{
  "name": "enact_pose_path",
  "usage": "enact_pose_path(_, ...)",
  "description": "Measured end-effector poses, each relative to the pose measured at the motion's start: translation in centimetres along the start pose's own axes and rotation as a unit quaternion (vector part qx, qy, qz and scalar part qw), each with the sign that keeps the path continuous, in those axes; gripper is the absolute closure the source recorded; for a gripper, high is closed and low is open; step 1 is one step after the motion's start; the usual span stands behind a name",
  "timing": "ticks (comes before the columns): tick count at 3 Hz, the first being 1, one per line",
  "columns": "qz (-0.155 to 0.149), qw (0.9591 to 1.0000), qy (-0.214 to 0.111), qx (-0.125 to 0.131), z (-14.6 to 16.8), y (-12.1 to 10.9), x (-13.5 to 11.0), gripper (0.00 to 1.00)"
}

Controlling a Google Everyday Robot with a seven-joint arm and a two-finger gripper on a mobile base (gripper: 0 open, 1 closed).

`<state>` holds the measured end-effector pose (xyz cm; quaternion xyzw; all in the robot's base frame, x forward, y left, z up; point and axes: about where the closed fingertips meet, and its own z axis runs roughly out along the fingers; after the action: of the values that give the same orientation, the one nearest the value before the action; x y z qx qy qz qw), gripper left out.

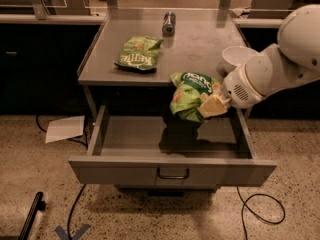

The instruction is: Place green rice chip bag into top drawer

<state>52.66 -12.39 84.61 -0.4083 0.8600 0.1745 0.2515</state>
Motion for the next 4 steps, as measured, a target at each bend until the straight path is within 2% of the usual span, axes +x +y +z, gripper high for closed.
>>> enact_pose_path(1,0.026,0.9996,-0.006,0.013,0.8,-0.5,1.9,1.0)
enact_pose_path(2,0.042,0.9984,-0.029,0.025,2.5,-4.2,3.5,1.0)
enact_pose_path(3,0.059,0.9976,-0.032,0.017,4.3,-6.6,4.8,1.0)
enact_pose_path(4,0.07,0.9969,-0.033,0.018,4.6,-7.7,5.1,1.0)
